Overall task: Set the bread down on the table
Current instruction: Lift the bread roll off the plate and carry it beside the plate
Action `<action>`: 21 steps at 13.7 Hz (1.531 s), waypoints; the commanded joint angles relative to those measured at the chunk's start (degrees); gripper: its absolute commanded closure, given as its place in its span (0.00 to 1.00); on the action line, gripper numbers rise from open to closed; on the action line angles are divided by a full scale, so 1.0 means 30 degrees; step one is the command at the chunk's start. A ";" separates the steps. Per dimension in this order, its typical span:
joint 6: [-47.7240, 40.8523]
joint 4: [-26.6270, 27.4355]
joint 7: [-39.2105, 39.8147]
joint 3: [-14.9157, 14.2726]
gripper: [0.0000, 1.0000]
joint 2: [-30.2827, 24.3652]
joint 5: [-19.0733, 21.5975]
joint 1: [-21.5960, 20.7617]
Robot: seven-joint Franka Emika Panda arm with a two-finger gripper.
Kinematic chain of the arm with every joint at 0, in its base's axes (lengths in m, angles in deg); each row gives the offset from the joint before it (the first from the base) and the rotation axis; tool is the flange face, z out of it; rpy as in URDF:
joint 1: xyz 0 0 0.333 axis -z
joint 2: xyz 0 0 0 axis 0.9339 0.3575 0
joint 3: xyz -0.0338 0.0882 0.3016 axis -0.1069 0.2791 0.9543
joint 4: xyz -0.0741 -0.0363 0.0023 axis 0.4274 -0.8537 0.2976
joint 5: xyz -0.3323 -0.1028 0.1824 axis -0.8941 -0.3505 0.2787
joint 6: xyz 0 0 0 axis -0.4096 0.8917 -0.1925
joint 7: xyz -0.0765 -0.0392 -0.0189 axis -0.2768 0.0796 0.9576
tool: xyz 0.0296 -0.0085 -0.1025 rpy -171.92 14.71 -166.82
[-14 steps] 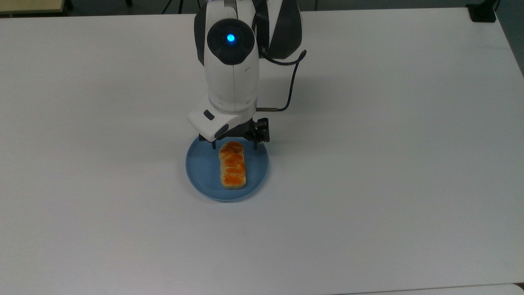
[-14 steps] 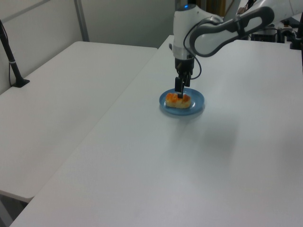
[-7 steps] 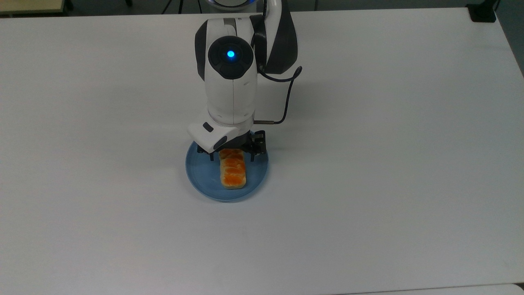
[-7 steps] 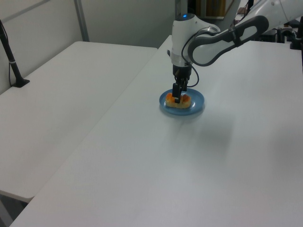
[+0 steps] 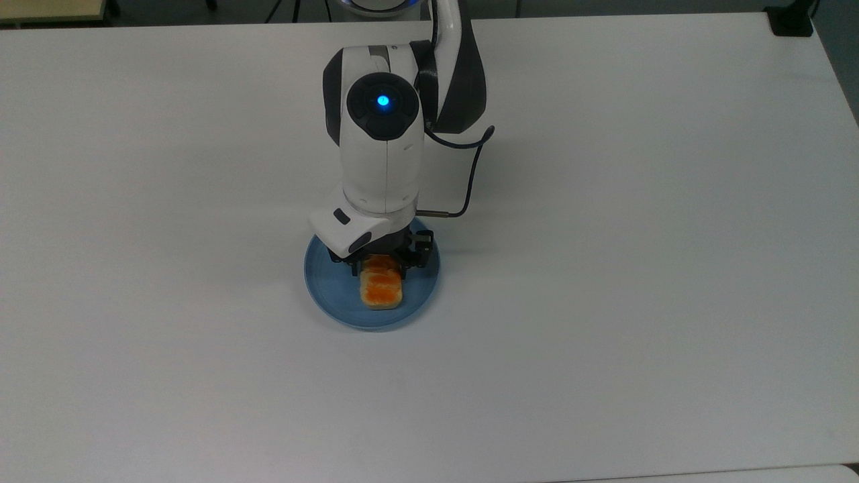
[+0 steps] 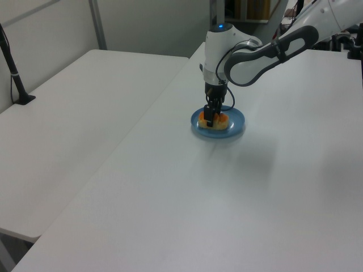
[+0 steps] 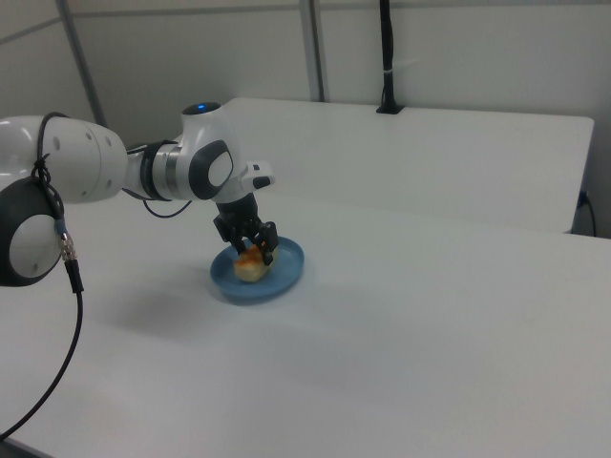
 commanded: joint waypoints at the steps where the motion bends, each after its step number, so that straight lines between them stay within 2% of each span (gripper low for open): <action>1: 0.0230 0.0070 -0.0334 -0.0192 0.64 -0.0090 -0.0338 -0.0185; 3: 0.0055 0.0070 -0.0100 -0.0222 0.78 -0.0265 -0.0338 -0.0127; 6: -0.0413 0.0012 -0.0011 -0.0280 0.78 -0.0820 -0.0338 -0.0068; 9: -0.1000 -0.0135 0.0833 -0.0514 0.77 -0.1290 -0.0309 0.0487; 16: -0.1002 -0.0106 0.5725 -0.1715 0.75 -0.1497 -0.0133 0.2682; 19: -0.0449 -0.0106 0.6870 -0.1716 0.68 -0.1059 -0.0279 0.4029; 21: 0.0634 -0.0018 0.7166 -0.1716 0.63 -0.0853 -0.0367 0.4413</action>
